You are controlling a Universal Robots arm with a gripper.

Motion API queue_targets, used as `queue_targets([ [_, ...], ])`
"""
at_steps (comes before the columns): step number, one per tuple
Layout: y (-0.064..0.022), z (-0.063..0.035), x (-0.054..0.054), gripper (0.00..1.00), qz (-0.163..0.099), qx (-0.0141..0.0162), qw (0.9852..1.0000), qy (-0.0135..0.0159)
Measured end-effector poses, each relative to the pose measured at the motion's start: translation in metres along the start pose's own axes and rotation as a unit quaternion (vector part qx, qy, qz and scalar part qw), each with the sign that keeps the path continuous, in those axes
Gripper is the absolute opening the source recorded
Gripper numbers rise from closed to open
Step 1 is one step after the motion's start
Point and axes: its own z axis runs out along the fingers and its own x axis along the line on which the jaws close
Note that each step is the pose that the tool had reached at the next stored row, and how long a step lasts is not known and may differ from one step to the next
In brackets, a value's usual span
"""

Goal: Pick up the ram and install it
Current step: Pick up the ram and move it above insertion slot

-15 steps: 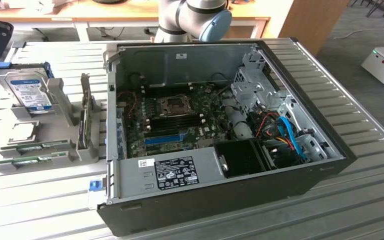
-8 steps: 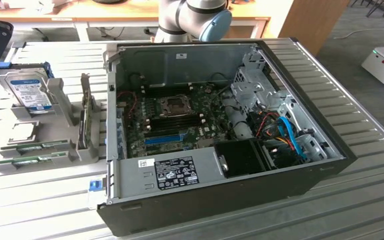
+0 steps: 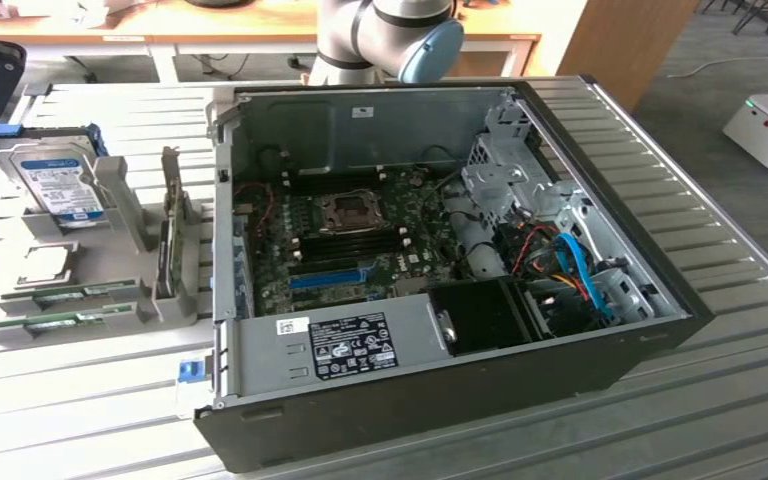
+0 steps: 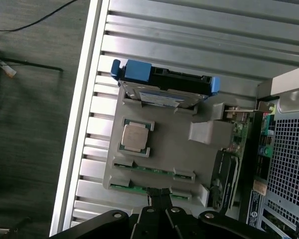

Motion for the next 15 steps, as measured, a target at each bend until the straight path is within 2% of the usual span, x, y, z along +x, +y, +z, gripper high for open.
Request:
queue_targets([
  [9,0.0000,0.0000,0.0000,0.11,-0.020,0.0003,0.9998,0.0008],
  [15,0.0000,0.0000,0.0000,0.11,-0.041,0.0007,0.9991,0.0018],
])
